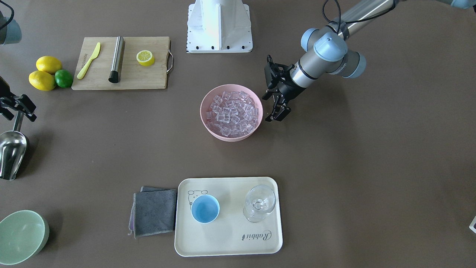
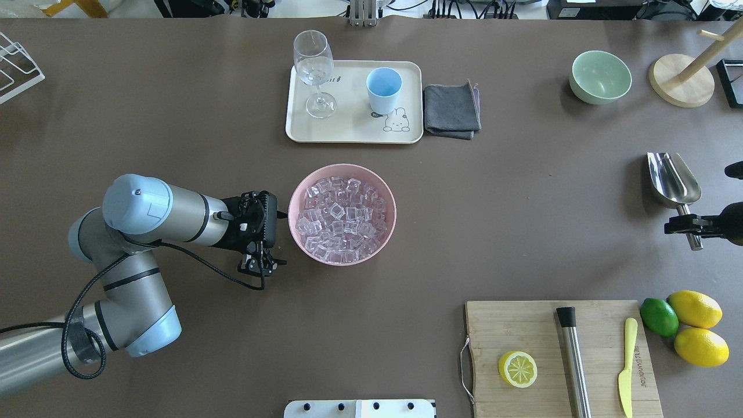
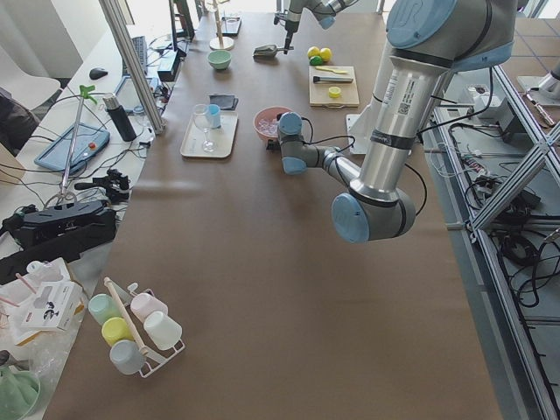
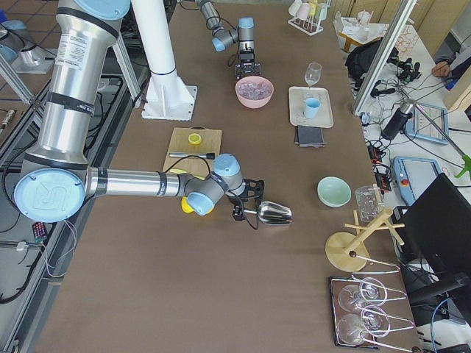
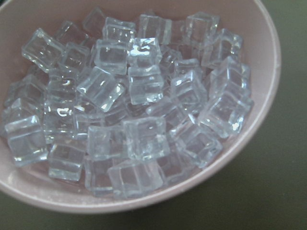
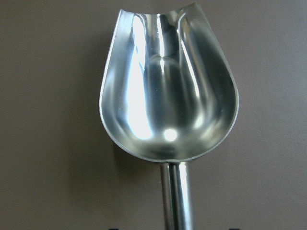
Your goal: Put ice in cup with scoop
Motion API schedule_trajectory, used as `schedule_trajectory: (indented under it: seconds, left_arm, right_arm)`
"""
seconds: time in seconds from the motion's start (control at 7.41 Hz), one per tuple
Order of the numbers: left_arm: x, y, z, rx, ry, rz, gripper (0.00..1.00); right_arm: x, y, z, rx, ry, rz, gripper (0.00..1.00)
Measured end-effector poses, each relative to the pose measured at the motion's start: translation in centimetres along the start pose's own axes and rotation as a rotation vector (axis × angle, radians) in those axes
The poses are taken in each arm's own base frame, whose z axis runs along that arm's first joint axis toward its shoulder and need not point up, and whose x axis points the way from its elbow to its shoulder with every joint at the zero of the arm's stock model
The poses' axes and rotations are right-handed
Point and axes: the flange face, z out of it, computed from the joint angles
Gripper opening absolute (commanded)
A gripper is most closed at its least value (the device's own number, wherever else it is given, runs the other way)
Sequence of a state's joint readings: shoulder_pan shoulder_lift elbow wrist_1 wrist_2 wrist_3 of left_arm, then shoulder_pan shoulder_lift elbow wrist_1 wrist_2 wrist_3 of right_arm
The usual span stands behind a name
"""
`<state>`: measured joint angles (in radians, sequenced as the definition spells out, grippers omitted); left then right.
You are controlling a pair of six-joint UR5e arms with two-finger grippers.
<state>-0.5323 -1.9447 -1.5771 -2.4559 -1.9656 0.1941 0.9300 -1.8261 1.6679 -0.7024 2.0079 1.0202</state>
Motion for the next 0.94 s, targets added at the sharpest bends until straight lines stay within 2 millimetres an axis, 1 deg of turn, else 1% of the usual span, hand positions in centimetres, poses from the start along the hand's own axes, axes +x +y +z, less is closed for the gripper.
schedule_trajectory:
  seconds: [0.27,0.54,0.68,0.81,0.94]
  left_arm:
    - [-0.1,-0.5,0.2,0.005,0.006,0.002,0.99]
    - [-0.2,-0.8,0.3,0.005,0.007,-0.004,0.99]
    - [-0.3,-1.0,0.4,0.005,0.007,-0.032,0.99]
    - [-0.3,-1.1,0.4,0.005,0.008,-0.062,0.99]
    - [-0.2,-1.2,0.4,0.006,0.009,-0.077,0.99]
  right_arm:
    - [0.6,0.8,0.1,0.009,0.007,-0.005,0.54]
    - [0.7,1.2,0.4,0.015,0.016,-0.01,0.47]
    - [0.5,1.3,0.5,0.018,0.019,-0.01,0.34]
    - [0.4,1.4,0.6,0.021,0.021,-0.006,0.0]
    - [0.2,1.5,0.6,0.022,0.021,-0.004,0.0]
